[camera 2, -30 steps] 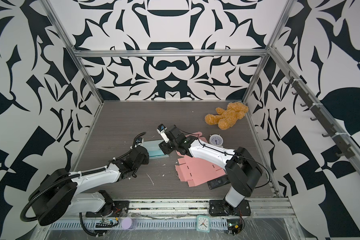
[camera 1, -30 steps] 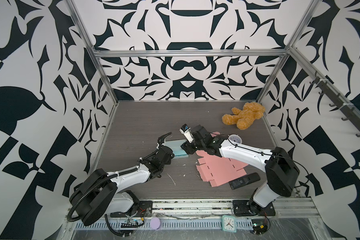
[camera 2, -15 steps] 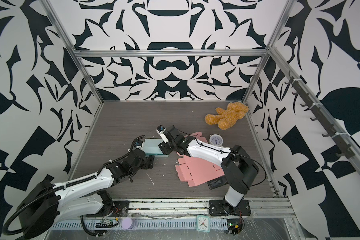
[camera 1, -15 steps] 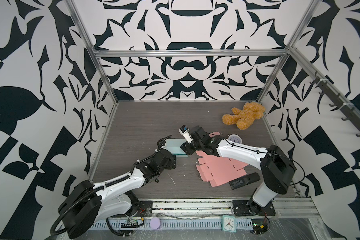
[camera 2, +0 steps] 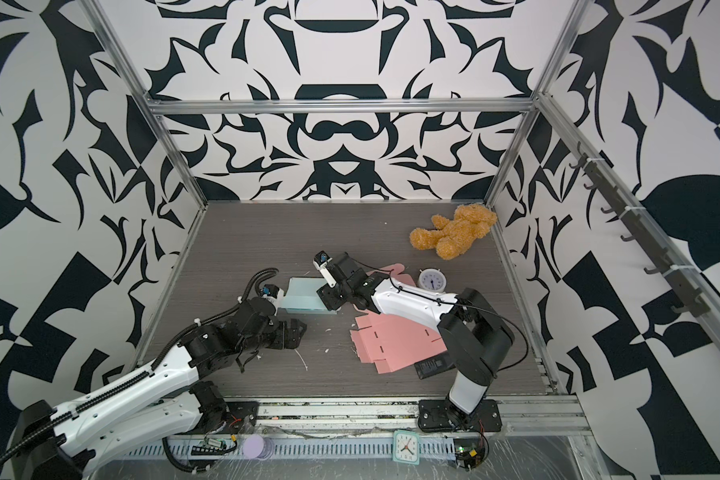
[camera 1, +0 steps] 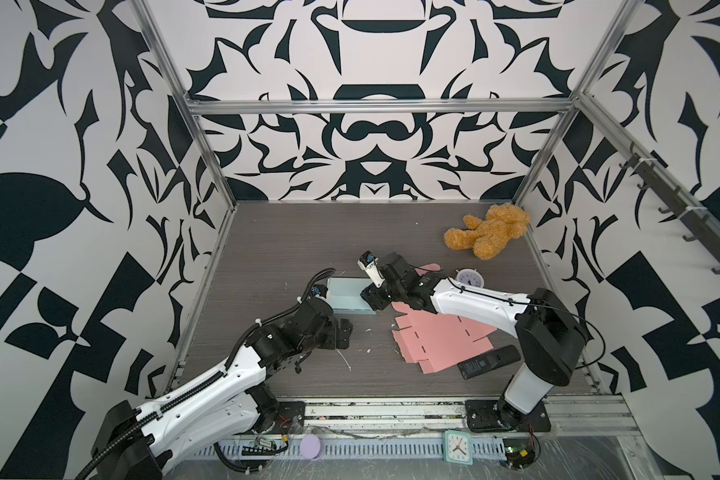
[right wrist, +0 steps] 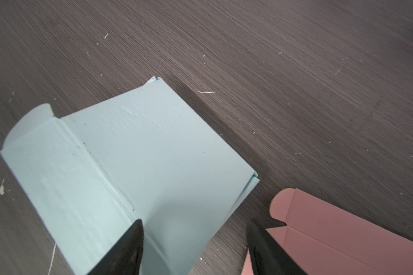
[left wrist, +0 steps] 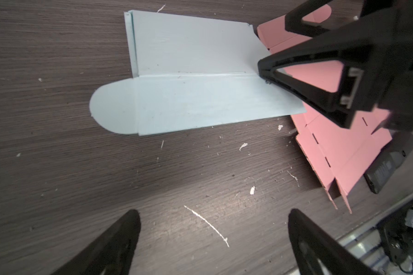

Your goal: Fold the paper box

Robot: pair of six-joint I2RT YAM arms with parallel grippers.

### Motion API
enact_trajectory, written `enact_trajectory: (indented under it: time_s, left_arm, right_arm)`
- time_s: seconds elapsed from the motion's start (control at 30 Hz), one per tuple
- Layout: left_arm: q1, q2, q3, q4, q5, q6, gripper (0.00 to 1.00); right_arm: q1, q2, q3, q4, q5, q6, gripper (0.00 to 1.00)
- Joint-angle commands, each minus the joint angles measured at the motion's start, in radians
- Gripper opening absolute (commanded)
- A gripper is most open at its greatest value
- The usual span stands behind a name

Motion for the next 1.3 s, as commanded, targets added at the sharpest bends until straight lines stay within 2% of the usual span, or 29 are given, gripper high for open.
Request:
enact_trajectory:
  time_s: [0.0, 0.17, 0.3, 0.47, 0.63, 0.73, 0.83, 1.0, 1.27]
  left_arm:
    - [-0.002, -0.025, 0.056, -0.140, 0.029, -0.005, 0.99]
    - [-0.002, -0.049, 0.101, -0.178, -0.014, 0.005, 0.99]
    - [0.010, -0.002, 0.165, -0.193, -0.044, 0.017, 1.00]
    - [0.089, 0.073, 0.220, -0.183, -0.029, 0.050, 0.99]
    - [0.329, 0.138, 0.185, -0.047, 0.191, 0.098, 0.94]
    - [0.414, 0.217, 0.196, 0.008, 0.263, 0.131, 0.89]
    - [0.456, 0.311, 0.222, 0.048, 0.304, 0.161, 0.86]
    - [0.476, 0.462, 0.245, 0.101, 0.341, 0.177, 0.77]
    - [0.484, 0.553, 0.216, 0.148, 0.349, 0.183, 0.67]
  right_arm:
    - [-0.002, -0.009, -0.010, 0.002, 0.013, 0.009, 0.70]
    - [-0.003, -0.008, -0.018, 0.001, 0.011, 0.004, 0.70]
    - [-0.003, -0.009, -0.022, -0.001, 0.007, 0.001, 0.70]
    - [-0.008, -0.007, -0.022, -0.010, 0.003, -0.002, 0.69]
    - [-0.017, -0.005, -0.025, -0.009, -0.004, 0.003, 0.69]
    - [-0.028, -0.003, -0.023, -0.009, -0.019, 0.008, 0.69]
    - [-0.038, 0.003, -0.020, -0.014, -0.036, 0.017, 0.69]
    - [-0.052, 0.017, -0.013, -0.022, -0.060, 0.030, 0.69]
    - [-0.063, 0.038, -0.008, -0.035, -0.074, 0.036, 0.69]
